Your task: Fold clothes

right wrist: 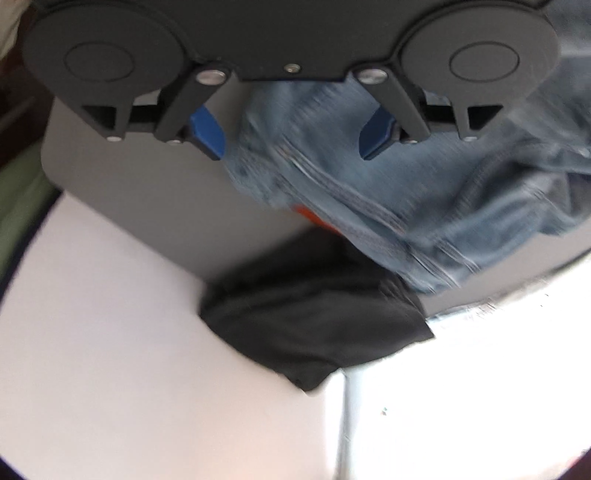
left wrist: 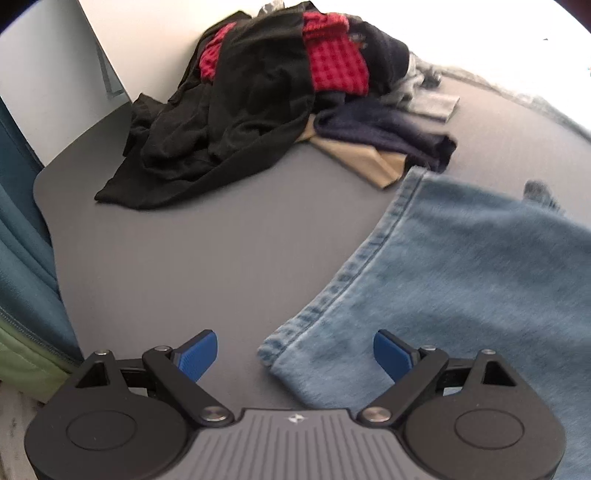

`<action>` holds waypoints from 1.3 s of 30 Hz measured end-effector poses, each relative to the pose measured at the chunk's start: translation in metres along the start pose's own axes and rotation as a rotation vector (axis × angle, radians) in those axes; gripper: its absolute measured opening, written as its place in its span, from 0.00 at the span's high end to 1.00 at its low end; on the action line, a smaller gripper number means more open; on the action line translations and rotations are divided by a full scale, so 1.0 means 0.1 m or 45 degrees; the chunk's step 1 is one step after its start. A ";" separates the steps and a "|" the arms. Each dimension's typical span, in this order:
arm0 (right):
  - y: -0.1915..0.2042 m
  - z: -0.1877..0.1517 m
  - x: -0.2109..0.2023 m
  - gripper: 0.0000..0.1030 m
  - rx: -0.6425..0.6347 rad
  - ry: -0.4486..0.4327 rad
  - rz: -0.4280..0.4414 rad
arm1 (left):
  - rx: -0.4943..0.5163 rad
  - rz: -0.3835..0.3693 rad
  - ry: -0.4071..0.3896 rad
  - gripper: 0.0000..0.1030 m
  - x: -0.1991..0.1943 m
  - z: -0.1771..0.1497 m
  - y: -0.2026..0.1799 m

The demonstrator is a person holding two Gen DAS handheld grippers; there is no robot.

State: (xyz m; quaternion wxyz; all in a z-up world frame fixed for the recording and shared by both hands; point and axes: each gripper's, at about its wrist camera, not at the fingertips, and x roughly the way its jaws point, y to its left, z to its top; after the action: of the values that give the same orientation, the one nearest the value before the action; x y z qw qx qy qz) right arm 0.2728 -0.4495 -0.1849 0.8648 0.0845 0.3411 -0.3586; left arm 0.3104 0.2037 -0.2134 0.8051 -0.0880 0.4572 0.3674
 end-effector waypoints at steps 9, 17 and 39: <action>0.69 0.36 0.15 0.15 -0.053 0.020 0.220 | 0.005 -0.131 -0.117 0.11 -0.16 0.39 -0.26; 1.26 0.05 0.38 0.12 -0.169 0.191 0.399 | 0.113 -0.356 -0.137 0.11 -0.25 0.64 -0.74; 1.37 -0.21 0.51 0.00 -0.149 0.212 0.343 | 0.428 -0.524 0.007 0.82 0.23 0.92 -1.81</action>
State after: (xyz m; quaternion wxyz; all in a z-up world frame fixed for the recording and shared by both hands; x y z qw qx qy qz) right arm 0.3803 -0.3699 -0.2476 0.8773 0.1083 0.4174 -0.2108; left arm 0.5012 0.1298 -0.2147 0.8650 -0.0451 0.4863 0.1147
